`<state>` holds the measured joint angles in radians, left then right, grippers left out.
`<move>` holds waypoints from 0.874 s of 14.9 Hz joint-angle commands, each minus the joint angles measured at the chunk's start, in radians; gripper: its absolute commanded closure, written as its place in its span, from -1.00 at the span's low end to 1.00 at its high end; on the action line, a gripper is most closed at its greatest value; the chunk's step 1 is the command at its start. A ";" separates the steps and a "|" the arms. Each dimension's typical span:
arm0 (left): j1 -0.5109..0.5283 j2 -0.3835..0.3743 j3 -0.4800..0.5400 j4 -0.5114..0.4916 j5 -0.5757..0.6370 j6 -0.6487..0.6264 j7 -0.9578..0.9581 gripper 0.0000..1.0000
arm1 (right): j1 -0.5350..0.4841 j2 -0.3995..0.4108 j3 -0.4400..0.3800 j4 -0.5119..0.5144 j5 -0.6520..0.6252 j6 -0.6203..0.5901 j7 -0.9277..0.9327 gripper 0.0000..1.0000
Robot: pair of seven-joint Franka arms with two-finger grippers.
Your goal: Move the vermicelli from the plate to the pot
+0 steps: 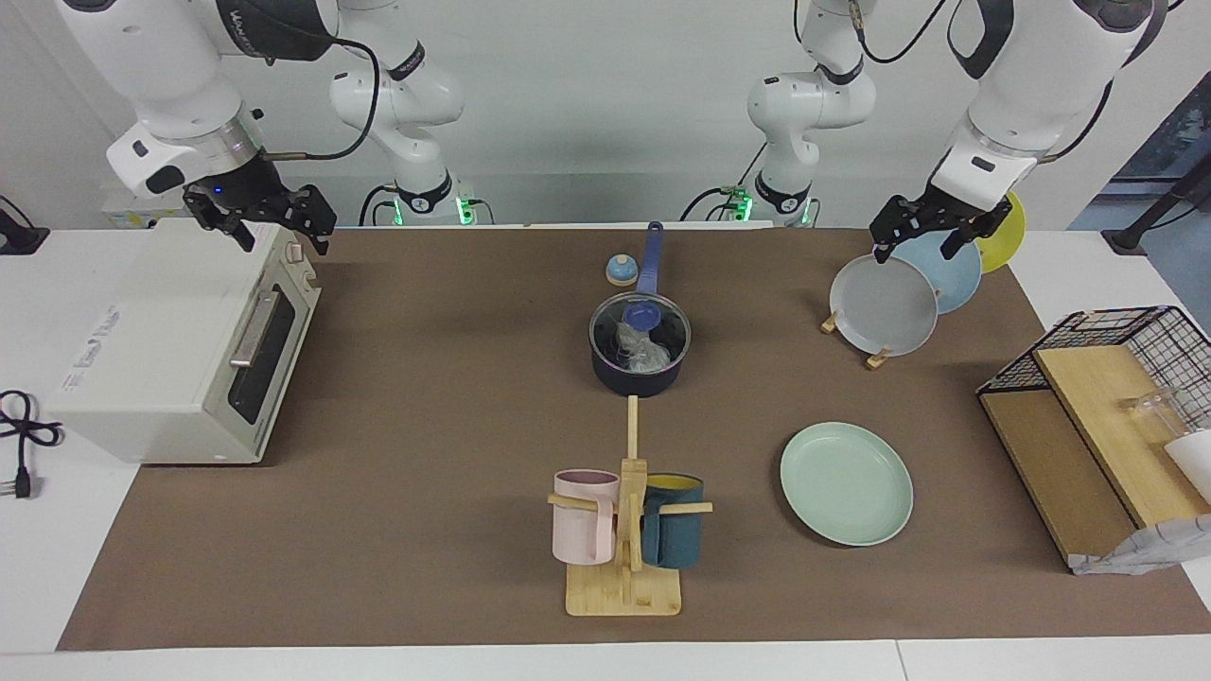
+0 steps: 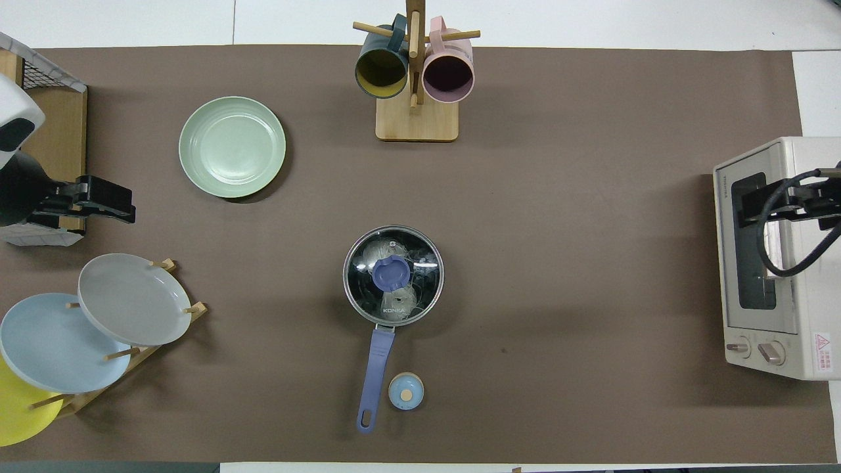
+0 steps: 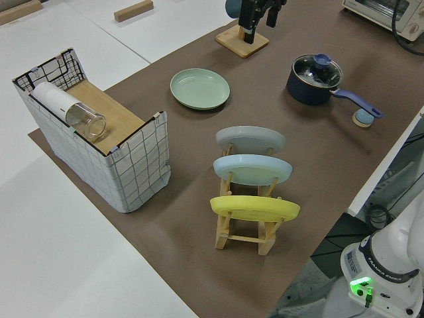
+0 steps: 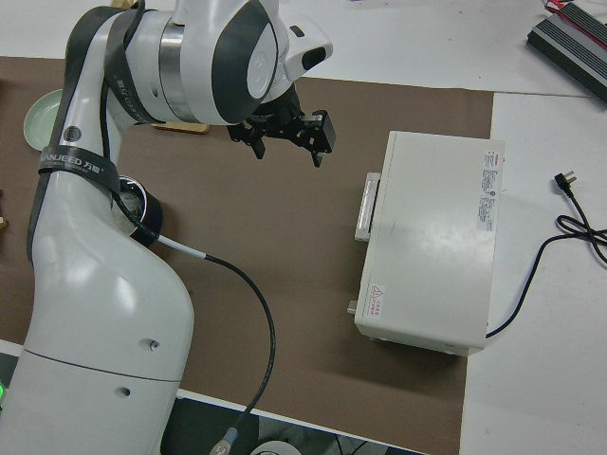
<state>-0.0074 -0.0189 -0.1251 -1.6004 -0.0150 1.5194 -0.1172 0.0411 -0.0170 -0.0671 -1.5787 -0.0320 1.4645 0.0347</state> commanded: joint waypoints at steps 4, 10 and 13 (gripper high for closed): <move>0.015 -0.022 -0.007 -0.021 -0.014 0.010 0.007 -1.00 | -0.029 -0.026 0.012 -0.014 0.004 -0.007 -0.033 -1.00; 0.015 -0.022 -0.007 -0.021 -0.014 0.010 0.007 -1.00 | -0.033 -0.028 0.010 -0.006 0.006 -0.021 -0.056 -1.00; 0.015 -0.022 -0.007 -0.021 -0.014 0.010 0.007 -1.00 | -0.033 -0.032 0.010 -0.026 0.012 0.023 -0.061 -1.00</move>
<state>-0.0074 -0.0189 -0.1251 -1.6004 -0.0151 1.5194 -0.1172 0.0294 -0.0315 -0.0673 -1.5783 -0.0319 1.4593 0.0060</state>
